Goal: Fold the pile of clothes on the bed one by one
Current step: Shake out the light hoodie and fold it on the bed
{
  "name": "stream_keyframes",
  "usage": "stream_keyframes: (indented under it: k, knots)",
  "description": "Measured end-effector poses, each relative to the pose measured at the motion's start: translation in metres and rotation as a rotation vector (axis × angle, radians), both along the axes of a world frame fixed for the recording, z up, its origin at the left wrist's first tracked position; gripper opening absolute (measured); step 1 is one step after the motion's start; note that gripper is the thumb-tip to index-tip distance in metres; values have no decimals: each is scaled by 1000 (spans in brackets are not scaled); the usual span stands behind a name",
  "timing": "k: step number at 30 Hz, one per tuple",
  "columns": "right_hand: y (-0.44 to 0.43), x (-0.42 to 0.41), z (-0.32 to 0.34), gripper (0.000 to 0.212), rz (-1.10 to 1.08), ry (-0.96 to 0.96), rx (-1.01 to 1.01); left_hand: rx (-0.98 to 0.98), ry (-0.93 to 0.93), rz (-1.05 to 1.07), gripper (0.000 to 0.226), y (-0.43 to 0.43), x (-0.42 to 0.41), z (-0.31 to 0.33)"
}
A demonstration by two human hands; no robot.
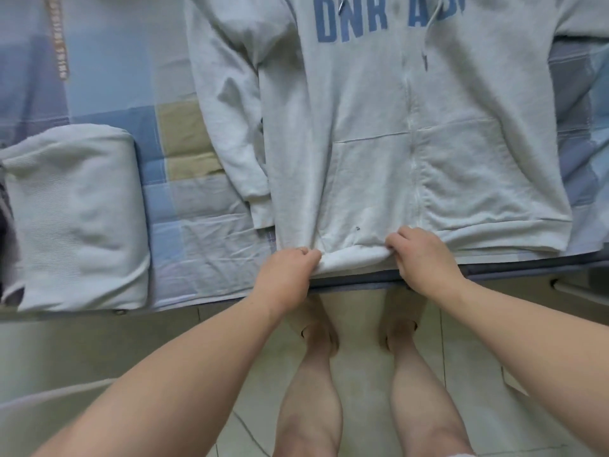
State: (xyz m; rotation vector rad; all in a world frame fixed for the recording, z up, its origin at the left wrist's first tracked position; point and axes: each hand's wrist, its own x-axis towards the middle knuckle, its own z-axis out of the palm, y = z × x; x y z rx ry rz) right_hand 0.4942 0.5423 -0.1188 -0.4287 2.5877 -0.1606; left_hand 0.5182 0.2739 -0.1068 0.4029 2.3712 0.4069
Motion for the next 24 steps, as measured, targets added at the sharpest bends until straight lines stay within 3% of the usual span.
stream_keyframes:
  k: [5, 9, 13, 15, 21, 24]
  knots:
    - [-16, -14, 30, 17, -24, -279, 89, -38, -221, 89, 15, -10, -7, 3]
    - [-41, -43, 47, 28, -110, -408, -55, -7, -208, 392, 32, -27, -28, 21]
    - [-74, -90, 61, 45, -171, -364, -190, 61, -129, 1032, 57, -53, -78, 36]
    - [-93, -117, 62, 52, -169, -344, -223, 116, -152, 1249, 67, -66, -108, 34]
    - [-148, -184, 41, 58, -184, -263, -265, 306, -267, 1548, 71, -88, -170, 3]
    - [-160, -199, 33, 54, -273, -261, -265, 453, -509, 1591, 64, -93, -179, -7]
